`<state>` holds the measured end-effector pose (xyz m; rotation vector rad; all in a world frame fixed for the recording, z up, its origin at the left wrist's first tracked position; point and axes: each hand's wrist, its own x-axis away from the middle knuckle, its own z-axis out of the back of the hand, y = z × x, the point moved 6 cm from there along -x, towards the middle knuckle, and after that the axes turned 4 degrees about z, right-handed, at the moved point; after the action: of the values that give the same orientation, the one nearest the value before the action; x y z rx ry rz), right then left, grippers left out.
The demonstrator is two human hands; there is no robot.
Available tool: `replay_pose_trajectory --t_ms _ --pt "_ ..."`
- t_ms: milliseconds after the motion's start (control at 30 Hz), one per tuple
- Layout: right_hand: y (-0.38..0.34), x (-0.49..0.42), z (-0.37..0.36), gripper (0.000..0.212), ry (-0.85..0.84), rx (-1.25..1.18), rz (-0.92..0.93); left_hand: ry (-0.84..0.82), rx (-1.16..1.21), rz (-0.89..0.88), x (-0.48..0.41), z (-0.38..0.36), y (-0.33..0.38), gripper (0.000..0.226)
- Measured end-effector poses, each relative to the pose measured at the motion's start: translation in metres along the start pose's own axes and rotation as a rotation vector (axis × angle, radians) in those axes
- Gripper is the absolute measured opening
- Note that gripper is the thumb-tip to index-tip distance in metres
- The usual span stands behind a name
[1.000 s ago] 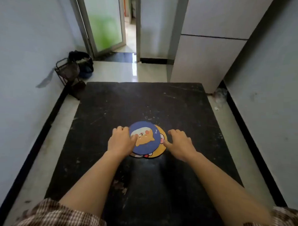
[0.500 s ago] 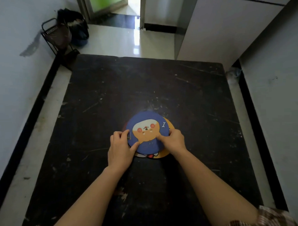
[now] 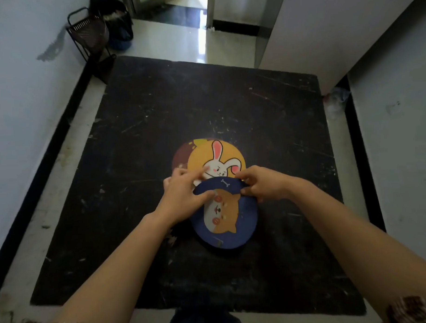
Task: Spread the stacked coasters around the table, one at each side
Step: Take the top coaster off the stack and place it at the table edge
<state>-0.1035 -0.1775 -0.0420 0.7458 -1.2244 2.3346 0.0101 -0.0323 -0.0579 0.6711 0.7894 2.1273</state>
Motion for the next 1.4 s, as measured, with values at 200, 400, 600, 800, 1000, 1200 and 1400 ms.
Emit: replay_pose_trajectory --t_ms 200,400,600,800,1000,1200,1400 --pt "0.034 0.025 -0.029 0.015 0.218 -0.339 -0.089 0.07 0.315 0.408 0.057 -0.033 -0.029 0.022" --pt "0.077 0.049 -0.102 0.015 0.094 -0.414 -0.294 0.15 0.602 0.715 0.124 -0.065 -0.063 0.024" --pt "0.084 0.061 -0.121 0.009 0.349 -0.521 -0.256 0.013 0.284 0.637 0.149 -0.064 -0.066 0.018" --pt "0.074 0.062 -0.133 0.012 0.433 -0.516 -0.205 -0.131 0.066 0.606 0.171 -0.068 -0.07 0.039" --pt "0.075 0.066 -0.141 0.016 0.477 -0.456 -0.21 -0.183 -0.029 0.575 0.18 -0.071 -0.069 0.038" --pt "0.073 0.07 -0.144 0.016 0.549 -0.484 -0.238 -0.18 -0.075 0.577 0.184 -0.072 -0.07 0.04" --pt "0.071 0.068 -0.143 0.017 0.584 -0.399 -0.237 -0.203 -0.137 0.591 0.182 -0.073 -0.068 0.04"
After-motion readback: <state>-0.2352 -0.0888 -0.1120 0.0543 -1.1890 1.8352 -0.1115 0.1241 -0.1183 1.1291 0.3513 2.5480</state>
